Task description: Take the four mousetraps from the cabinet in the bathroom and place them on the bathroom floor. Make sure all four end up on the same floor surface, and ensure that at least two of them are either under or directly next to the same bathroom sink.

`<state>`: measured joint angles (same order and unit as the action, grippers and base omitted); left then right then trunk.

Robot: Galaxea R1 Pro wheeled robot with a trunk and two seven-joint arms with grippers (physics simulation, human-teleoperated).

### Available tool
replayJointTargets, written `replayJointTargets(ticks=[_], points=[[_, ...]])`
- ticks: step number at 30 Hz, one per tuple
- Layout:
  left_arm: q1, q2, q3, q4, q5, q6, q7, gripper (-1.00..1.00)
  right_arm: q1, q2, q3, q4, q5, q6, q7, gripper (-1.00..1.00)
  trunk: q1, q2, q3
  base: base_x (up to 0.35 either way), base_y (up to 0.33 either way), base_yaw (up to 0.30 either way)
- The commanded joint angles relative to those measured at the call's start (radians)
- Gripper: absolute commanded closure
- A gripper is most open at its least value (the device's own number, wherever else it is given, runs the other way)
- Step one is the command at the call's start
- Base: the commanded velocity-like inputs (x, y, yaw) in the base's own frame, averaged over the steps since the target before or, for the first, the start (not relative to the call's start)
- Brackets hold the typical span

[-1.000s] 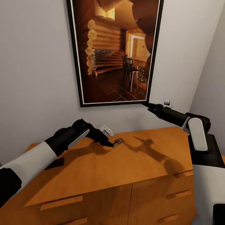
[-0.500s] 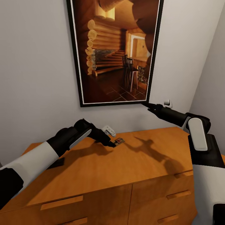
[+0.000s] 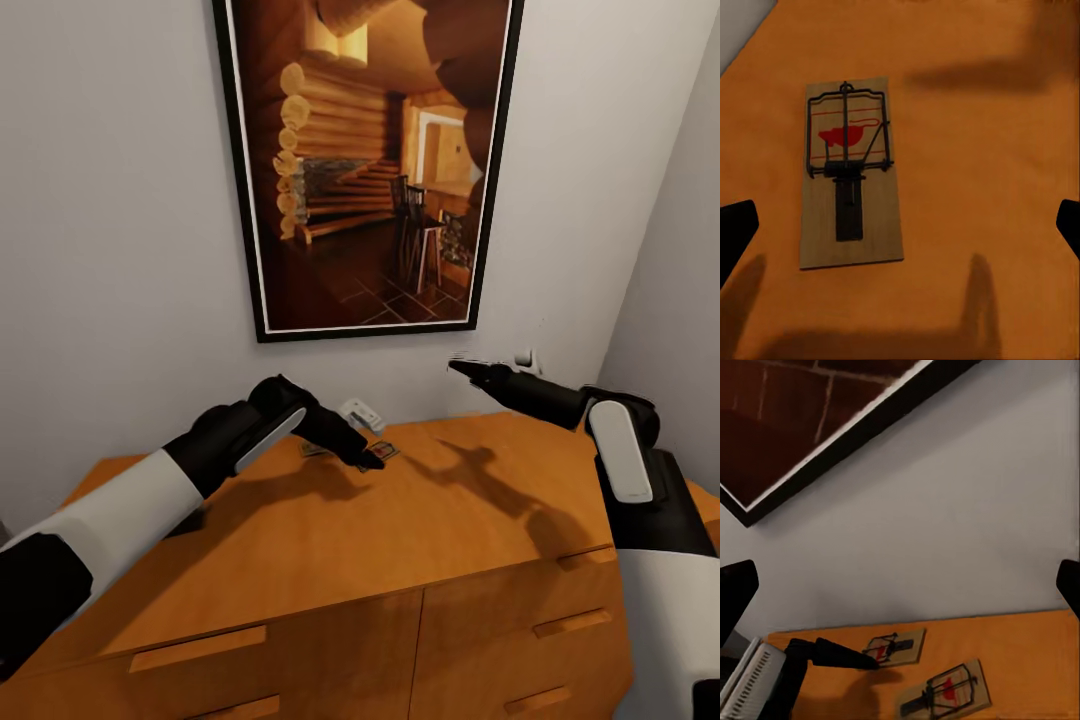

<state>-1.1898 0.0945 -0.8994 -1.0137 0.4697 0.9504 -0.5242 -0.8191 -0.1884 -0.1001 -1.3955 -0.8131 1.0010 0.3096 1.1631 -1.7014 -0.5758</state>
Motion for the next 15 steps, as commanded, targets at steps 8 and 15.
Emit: replayJointTargets(ticks=[8,15], points=[[-0.012,-0.044,0.043,0.044,-0.007,0.047,0.002,-1.0,0.044,-0.006,0.027,0.001,0.023,0.003,0.011,-1.0,0.0,-0.001,-0.001,0.0,0.0,0.0],[-0.052,-0.084,0.083,0.083,-0.014,0.069,0.006,-1.0,0.084,-0.006,0.033,0.001,0.026,0.002,0.01,-1.0,0.0,-0.001,-0.001,0.0,0.0,0.0]])
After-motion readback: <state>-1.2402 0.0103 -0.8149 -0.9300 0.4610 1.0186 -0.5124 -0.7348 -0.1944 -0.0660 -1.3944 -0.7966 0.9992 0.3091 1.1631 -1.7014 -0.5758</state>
